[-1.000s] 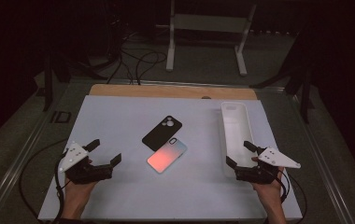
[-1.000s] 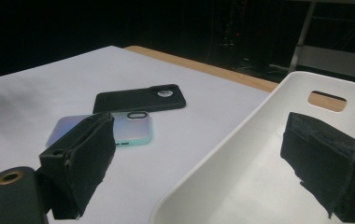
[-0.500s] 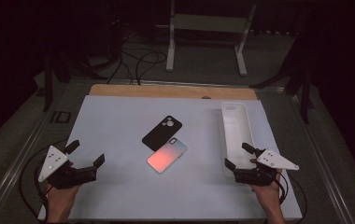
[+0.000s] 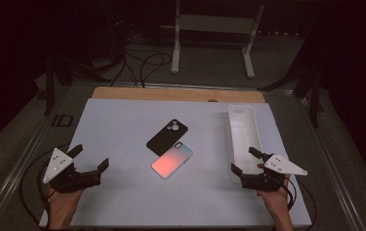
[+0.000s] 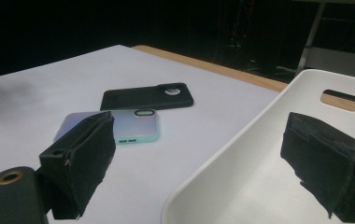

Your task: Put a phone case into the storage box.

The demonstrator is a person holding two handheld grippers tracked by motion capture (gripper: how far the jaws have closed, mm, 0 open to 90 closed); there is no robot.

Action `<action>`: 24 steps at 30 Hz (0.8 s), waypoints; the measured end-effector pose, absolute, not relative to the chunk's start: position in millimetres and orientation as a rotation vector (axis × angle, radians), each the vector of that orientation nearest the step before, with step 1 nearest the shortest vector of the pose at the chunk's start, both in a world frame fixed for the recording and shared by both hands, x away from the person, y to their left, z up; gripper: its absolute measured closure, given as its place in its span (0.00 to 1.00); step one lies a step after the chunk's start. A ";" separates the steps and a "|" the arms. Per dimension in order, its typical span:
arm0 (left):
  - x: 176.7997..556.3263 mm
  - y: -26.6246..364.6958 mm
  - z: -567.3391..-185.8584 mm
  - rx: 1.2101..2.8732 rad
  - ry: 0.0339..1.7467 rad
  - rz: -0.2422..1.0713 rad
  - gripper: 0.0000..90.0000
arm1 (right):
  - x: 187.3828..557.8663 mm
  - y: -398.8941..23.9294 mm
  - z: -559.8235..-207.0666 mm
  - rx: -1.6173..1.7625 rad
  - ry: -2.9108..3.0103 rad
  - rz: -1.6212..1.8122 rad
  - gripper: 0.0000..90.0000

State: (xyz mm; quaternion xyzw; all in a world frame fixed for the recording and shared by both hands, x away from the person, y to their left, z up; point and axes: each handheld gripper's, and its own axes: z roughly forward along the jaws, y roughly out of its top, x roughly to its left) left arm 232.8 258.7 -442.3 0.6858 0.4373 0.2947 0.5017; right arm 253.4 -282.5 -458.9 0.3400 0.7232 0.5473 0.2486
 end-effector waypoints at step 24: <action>280.8 206.0 -439.9 1.919 1.069 0.583 0.01 | 254.7 -285.1 -455.5 0.936 1.953 1.477 0.11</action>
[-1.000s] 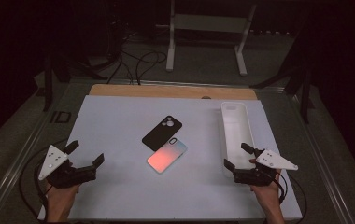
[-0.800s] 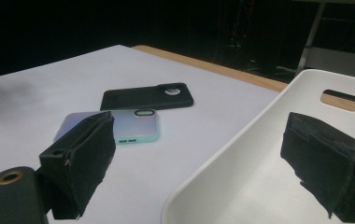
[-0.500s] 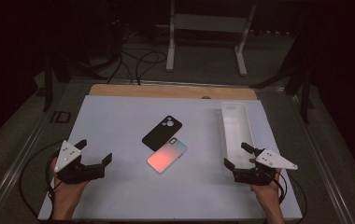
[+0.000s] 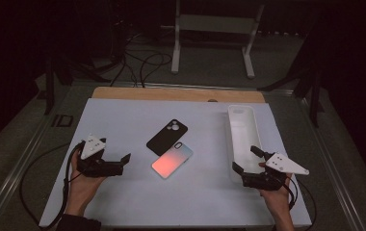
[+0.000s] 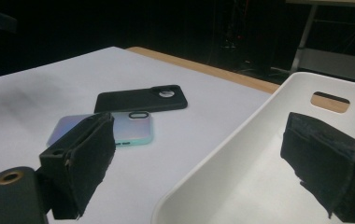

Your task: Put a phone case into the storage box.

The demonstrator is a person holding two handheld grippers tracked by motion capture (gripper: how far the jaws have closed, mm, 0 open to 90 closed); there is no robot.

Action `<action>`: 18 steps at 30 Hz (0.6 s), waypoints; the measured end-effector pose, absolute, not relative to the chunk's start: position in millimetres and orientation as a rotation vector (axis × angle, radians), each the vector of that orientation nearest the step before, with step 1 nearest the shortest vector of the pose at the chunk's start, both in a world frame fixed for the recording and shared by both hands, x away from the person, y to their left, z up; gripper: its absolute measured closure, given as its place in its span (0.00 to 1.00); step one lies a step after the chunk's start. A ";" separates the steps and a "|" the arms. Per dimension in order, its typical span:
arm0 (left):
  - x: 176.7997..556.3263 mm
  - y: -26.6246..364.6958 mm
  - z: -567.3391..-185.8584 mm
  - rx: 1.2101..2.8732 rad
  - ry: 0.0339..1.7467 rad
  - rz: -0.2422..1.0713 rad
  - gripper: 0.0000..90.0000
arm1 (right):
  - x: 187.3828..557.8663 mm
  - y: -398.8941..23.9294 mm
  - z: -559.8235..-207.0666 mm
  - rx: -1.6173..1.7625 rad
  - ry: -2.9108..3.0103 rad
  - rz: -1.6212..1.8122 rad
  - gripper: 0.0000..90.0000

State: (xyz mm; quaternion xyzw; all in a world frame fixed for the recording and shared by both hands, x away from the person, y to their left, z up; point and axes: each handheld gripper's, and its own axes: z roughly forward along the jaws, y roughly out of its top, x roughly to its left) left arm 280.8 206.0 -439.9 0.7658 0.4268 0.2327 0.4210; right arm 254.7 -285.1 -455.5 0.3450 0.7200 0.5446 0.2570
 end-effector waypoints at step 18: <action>314.1 136.1 -471.9 2.150 1.010 0.380 0.04 | 254.7 -285.5 -454.1 0.935 1.950 1.475 0.11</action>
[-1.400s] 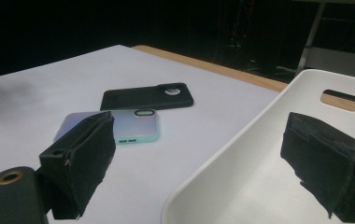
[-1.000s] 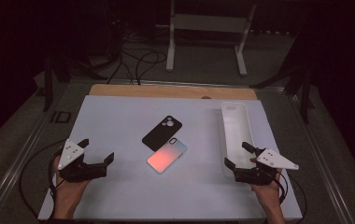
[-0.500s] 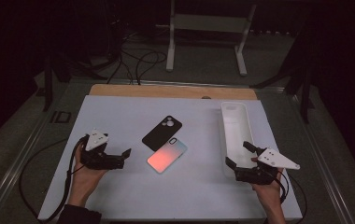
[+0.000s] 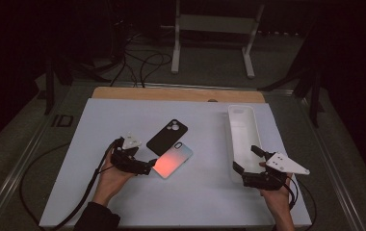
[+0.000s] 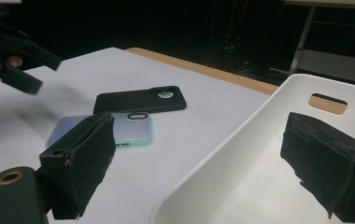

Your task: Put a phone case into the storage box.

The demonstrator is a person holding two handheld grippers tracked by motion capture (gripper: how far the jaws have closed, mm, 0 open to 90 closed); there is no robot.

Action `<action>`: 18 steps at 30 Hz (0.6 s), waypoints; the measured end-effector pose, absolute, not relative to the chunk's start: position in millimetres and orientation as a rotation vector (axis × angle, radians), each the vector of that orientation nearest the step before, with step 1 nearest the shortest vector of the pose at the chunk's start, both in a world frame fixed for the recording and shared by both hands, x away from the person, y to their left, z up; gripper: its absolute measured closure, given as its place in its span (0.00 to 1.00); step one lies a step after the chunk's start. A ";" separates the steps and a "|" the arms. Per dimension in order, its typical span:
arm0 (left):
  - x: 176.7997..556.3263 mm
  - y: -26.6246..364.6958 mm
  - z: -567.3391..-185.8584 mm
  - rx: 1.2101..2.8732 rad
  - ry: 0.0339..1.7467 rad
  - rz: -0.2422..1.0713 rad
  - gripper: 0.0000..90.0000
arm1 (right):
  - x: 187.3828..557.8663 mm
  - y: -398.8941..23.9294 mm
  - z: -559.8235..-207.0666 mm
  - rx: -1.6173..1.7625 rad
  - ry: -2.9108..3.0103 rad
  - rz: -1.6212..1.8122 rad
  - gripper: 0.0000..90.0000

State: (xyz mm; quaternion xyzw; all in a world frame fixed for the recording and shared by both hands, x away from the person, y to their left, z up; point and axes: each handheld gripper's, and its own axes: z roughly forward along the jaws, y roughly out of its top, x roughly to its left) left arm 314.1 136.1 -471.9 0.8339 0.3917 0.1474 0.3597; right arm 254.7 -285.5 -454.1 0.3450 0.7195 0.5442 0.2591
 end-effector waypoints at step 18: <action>329.8 84.9 -508.1 2.352 1.020 0.209 0.16 | 254.9 -287.4 -452.9 0.937 1.943 1.469 0.11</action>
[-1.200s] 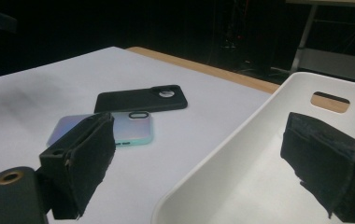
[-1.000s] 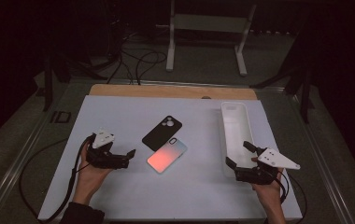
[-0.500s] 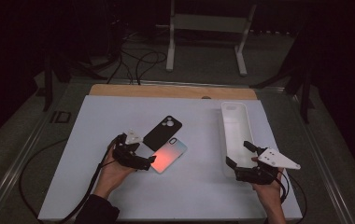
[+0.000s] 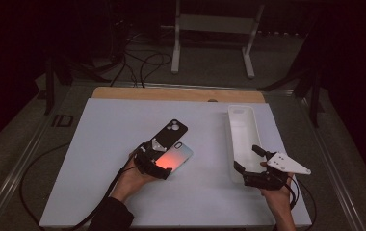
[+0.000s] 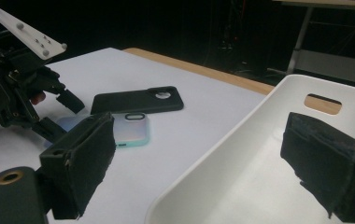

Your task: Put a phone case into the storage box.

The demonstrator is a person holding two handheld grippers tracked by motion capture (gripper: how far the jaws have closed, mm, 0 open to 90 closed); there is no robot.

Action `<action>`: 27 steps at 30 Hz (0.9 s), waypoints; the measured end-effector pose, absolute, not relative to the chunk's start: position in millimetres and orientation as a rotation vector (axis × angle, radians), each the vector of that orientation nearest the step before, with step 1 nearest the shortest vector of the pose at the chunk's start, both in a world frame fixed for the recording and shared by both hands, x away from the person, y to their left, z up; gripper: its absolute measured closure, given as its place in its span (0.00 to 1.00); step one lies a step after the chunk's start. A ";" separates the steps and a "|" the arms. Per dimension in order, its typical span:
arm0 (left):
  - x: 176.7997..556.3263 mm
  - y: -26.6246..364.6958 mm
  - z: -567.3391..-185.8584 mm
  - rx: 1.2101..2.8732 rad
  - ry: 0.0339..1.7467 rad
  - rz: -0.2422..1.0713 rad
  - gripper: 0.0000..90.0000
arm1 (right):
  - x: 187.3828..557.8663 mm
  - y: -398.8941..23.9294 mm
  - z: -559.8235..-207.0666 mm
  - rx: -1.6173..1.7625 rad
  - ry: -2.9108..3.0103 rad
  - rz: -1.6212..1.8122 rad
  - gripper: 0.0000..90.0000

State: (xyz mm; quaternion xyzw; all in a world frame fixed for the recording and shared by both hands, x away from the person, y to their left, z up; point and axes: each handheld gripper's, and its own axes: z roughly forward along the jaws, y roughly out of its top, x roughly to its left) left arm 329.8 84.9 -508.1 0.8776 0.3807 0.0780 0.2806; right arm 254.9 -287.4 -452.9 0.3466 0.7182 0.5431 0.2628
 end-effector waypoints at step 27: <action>333.0 62.9 -510.8 2.489 1.021 0.213 0.16 | 255.5 -285.5 -452.8 0.930 1.950 1.467 0.11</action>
